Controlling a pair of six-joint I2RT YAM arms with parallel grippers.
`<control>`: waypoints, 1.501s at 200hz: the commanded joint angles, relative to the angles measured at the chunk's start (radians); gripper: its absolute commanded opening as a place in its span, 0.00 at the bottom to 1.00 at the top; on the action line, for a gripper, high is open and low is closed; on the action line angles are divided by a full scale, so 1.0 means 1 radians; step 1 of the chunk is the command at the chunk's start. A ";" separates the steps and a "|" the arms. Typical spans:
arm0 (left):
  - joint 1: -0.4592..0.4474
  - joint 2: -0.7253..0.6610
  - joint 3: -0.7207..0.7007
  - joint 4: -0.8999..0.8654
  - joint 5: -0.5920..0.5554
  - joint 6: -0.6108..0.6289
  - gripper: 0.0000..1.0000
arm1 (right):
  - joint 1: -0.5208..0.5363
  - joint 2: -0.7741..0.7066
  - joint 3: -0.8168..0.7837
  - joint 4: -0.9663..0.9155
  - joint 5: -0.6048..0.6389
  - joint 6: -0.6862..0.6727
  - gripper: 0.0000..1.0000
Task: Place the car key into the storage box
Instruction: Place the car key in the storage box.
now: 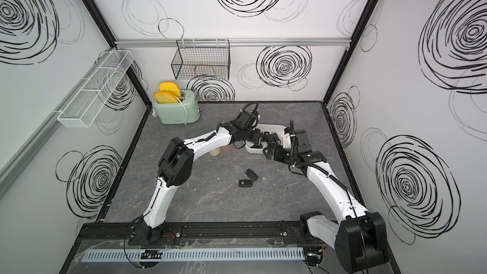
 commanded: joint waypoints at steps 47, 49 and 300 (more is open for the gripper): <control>-0.013 0.084 0.067 -0.077 -0.044 0.036 0.33 | -0.007 0.001 -0.019 0.024 -0.010 0.000 0.99; -0.014 0.086 0.067 -0.078 -0.043 0.038 0.33 | -0.007 0.001 -0.019 0.025 -0.010 0.000 0.99; 0.044 -0.622 -0.559 0.034 0.103 -0.198 0.75 | 0.137 -0.061 -0.132 0.131 -0.005 -0.018 1.00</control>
